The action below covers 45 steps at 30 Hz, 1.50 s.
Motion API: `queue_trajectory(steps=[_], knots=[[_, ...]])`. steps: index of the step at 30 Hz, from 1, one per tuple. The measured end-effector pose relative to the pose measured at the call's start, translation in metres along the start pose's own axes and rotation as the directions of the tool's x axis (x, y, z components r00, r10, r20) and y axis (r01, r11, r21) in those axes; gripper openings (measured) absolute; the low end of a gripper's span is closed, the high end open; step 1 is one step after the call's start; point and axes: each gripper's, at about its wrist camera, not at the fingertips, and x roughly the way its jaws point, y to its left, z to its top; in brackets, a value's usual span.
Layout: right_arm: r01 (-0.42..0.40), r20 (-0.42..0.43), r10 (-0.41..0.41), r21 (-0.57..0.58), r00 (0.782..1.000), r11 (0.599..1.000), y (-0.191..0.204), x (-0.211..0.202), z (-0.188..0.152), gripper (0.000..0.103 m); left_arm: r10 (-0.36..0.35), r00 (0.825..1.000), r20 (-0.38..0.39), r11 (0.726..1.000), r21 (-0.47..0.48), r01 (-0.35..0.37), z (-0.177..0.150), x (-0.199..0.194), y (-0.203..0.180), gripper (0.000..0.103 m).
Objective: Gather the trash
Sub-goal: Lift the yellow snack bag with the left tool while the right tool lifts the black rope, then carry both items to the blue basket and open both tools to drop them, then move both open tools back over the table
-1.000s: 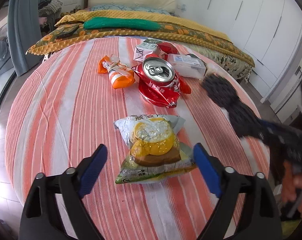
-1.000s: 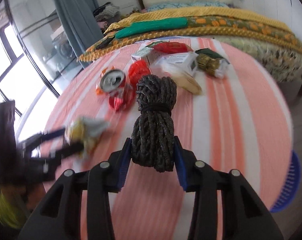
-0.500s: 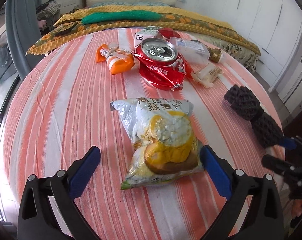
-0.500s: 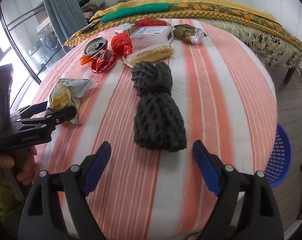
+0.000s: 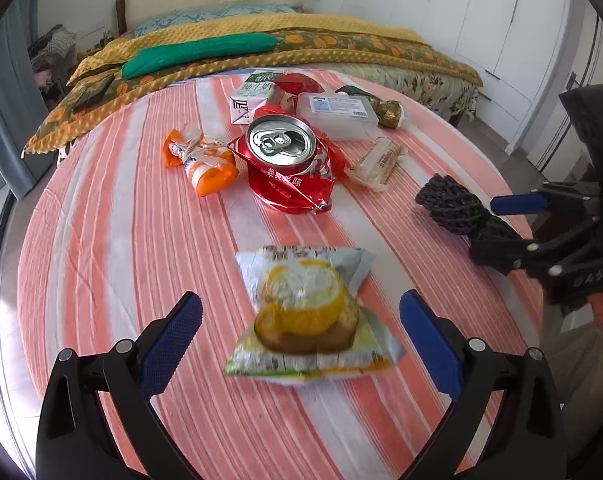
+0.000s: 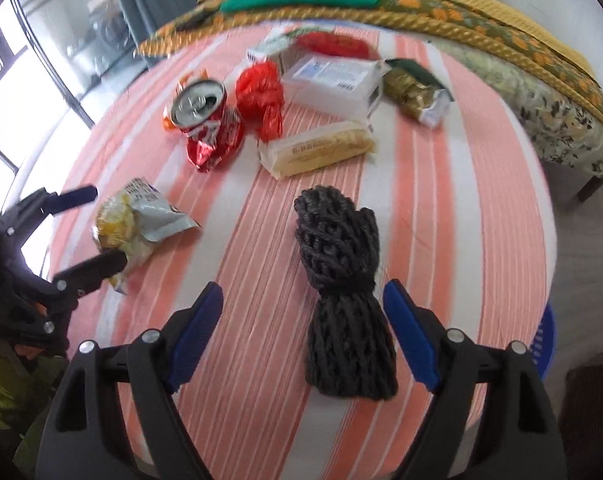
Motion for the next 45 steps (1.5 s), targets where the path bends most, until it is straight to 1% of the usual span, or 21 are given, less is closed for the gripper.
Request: queue_trajectory(steps=[1,2,3,4,5,8,11,13,16,18,21,23,26,30,32,36,39,40,41,42,45], knots=[[0.016,-0.011,-0.016,-0.006,1.000,1.000,0.000,0.005,0.002,0.068,-0.001,1.000,-0.012,1.000,-0.002,0.001,0.002,0.004,0.000,0.094],[0.037,-0.027,-0.037,-0.006,0.999,0.999,-0.002,0.011,0.004,0.058,0.008,1.000,-0.027,1.000,0.001,-0.008,0.005,0.009,0.000,0.088],[0.044,-0.034,-0.044,-0.002,0.998,0.999,-0.006,0.015,0.005,0.051,0.016,0.999,-0.038,1.000,0.006,-0.015,0.005,0.013,0.001,0.085],[0.039,-0.039,-0.039,-0.002,0.998,0.999,-0.008,0.018,0.006,0.036,0.019,0.999,-0.050,1.000,0.011,-0.019,0.006,0.016,0.001,0.076],[0.031,-0.043,-0.031,0.000,0.999,1.000,-0.011,0.020,0.005,0.035,0.018,0.998,-0.061,1.000,0.011,-0.017,0.006,0.018,0.002,0.063],[-0.040,0.010,0.040,0.036,0.999,0.999,-0.021,0.008,-0.002,0.034,-0.011,0.999,-0.048,1.000,-0.012,0.011,0.005,0.015,0.006,0.046],[-0.123,0.095,0.117,0.070,0.989,0.990,-0.037,-0.016,-0.010,0.034,-0.025,0.999,-0.019,0.999,-0.032,0.025,0.007,0.003,0.002,0.042],[-0.154,0.144,0.138,0.105,0.980,0.982,-0.056,-0.032,-0.015,0.034,-0.070,0.998,0.000,0.997,-0.038,0.070,0.013,-0.006,-0.011,0.041],[-0.164,0.228,0.115,0.207,0.967,0.965,-0.107,-0.058,-0.028,0.034,-0.147,0.989,0.023,0.989,-0.013,0.147,0.031,-0.013,-0.045,0.041],[-0.132,0.272,0.050,0.292,0.961,0.947,-0.154,-0.076,-0.044,0.034,-0.204,0.978,0.035,0.979,0.018,0.204,0.049,-0.012,-0.079,0.041],[-0.072,0.281,-0.048,0.403,0.959,0.912,-0.216,-0.089,-0.068,0.034,-0.302,0.953,0.024,0.951,0.069,0.300,0.077,0.000,-0.135,0.041],[-0.046,0.272,-0.095,0.471,0.957,0.881,-0.254,-0.092,-0.083,0.034,-0.337,0.942,0.004,0.935,0.115,0.334,0.093,0.015,-0.177,0.041],[-0.002,0.242,-0.150,0.534,0.959,0.845,-0.294,-0.088,-0.103,0.034,-0.380,0.924,-0.042,0.905,0.188,0.381,0.115,0.048,-0.245,0.041],[0.029,0.195,-0.183,0.602,0.964,0.798,-0.343,-0.068,-0.124,0.035,-0.383,0.919,-0.097,0.883,0.254,0.395,0.130,0.097,-0.315,0.041],[0.029,0.178,-0.182,0.633,0.967,0.774,-0.364,-0.058,-0.142,0.035,-0.380,0.915,-0.134,0.874,0.272,0.403,0.133,0.125,-0.346,0.042],[0.008,0.155,-0.157,0.686,0.975,0.728,-0.395,-0.041,-0.163,0.035,-0.358,0.915,-0.187,0.870,0.290,0.399,0.132,0.171,-0.387,0.042],[-0.012,0.155,-0.136,0.700,0.978,0.714,-0.412,-0.031,-0.166,0.038,-0.346,0.917,-0.197,0.870,0.300,0.392,0.132,0.199,-0.407,0.044],[-0.020,0.152,-0.123,0.702,0.981,0.712,-0.415,-0.028,-0.167,0.047,-0.340,0.920,-0.193,0.873,0.299,0.385,0.131,0.208,-0.409,0.049],[-0.024,0.147,-0.116,0.711,0.982,0.703,-0.420,-0.023,-0.169,0.064,-0.336,0.923,-0.186,0.878,0.294,0.378,0.131,0.213,-0.412,0.061],[-0.013,0.142,-0.130,0.723,0.981,0.691,-0.423,-0.021,-0.173,0.068,-0.334,0.926,-0.177,0.884,0.282,0.373,0.131,0.215,-0.412,0.066],[0.021,0.141,-0.183,0.736,0.973,0.677,-0.425,-0.032,-0.177,0.069,-0.345,0.931,-0.120,0.896,0.252,0.365,0.134,0.201,-0.403,0.080]])
